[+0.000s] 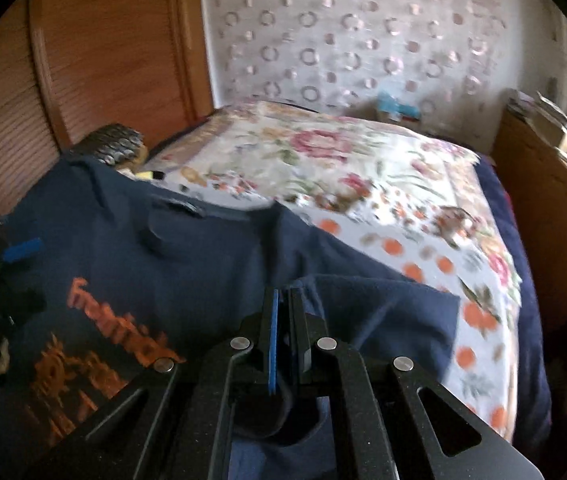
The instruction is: Fold small clothes
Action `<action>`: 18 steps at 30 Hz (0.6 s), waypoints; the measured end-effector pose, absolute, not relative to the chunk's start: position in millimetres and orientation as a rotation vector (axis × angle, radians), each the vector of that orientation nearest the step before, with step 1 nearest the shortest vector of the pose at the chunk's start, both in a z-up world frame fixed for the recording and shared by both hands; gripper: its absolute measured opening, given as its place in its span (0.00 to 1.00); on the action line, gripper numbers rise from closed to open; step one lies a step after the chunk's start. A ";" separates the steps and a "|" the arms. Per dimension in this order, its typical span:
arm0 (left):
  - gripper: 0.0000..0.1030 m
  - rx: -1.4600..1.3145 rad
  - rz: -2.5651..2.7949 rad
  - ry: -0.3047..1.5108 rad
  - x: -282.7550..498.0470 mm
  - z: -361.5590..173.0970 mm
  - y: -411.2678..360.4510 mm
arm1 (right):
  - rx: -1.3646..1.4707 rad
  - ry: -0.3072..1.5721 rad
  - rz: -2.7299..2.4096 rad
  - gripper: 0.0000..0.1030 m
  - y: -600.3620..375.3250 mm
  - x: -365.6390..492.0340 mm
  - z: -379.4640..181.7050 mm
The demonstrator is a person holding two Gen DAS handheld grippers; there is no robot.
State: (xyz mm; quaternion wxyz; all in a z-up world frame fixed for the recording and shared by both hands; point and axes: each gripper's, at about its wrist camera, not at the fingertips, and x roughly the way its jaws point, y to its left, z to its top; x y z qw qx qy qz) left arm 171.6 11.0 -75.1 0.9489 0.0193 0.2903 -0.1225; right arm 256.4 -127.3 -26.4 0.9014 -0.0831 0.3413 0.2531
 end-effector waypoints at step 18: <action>0.82 -0.007 -0.211 0.629 177.1 -67.8 29.9 | -0.186 0.781 0.283 0.56 -187.5 277.3 -77.8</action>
